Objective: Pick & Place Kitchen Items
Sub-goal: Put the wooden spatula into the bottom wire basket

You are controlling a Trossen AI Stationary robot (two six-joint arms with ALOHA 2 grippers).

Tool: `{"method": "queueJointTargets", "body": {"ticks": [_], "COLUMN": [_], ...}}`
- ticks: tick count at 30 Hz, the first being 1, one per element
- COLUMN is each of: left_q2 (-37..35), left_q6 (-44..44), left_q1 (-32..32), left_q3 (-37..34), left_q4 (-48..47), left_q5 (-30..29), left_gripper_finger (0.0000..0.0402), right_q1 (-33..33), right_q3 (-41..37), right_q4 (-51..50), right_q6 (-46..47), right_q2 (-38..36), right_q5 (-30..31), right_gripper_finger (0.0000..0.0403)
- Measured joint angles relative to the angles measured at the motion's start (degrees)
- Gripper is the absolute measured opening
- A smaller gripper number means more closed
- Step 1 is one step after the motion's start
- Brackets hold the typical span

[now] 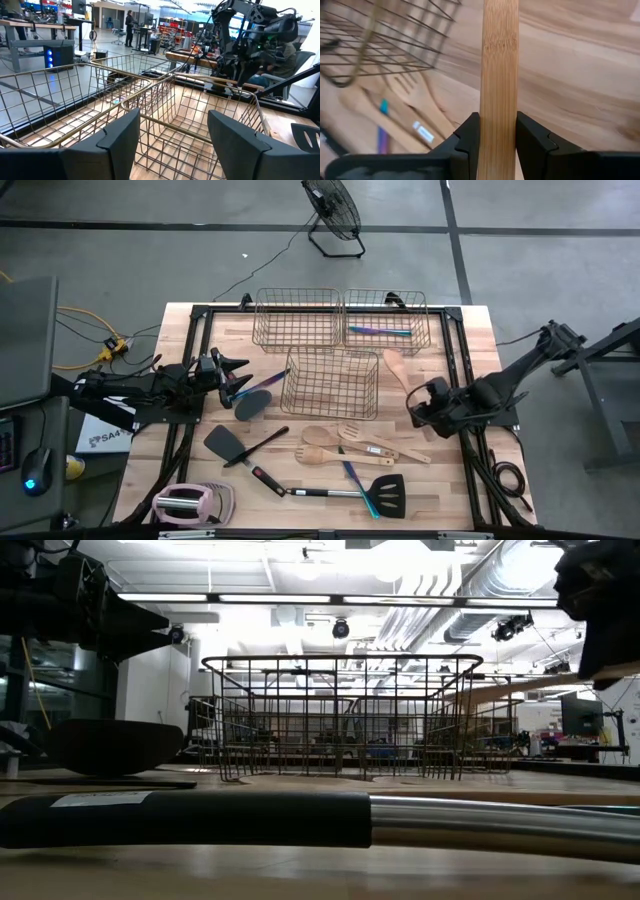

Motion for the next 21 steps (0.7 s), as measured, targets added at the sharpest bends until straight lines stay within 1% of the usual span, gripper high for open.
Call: {"method": "queueJointTargets", "body": {"ticks": [6, 12, 14, 18, 21], "left_q2": [0.0, 0.0, 0.0, 0.0, 0.0], "left_q6": [0.0, 0.0, 0.0, 0.0, 0.0], "left_q1": [0.0, 0.0, 0.0, 0.0, 0.0], "left_q3": [0.0, 0.0, 0.0, 0.0, 0.0], "left_q4": [0.0, 0.0, 0.0, 0.0, 0.0], "left_q5": [0.0, 0.0, 0.0, 0.0, 0.0], "left_gripper_finger": [0.0230, 0.0230, 0.0230, 0.0230, 0.0230], "right_q1": [0.0, 0.0, 0.0, 0.0, 0.0], "right_q3": [0.0, 0.0, 0.0, 0.0, 0.0], "right_q4": [2.6, 6.9, 8.3, 10.3, 15.1], "right_q6": [-4.8, -10.3, -12.0, -13.7, -19.0], "right_q2": [-3.1, -4.2, -4.2, -4.2, -4.2], "right_q5": [5.9, 8.8, 8.9, 10.0, 13.0], "right_gripper_finger": [0.0089, 0.0085, 0.0085, 0.0085, 0.0085]}}
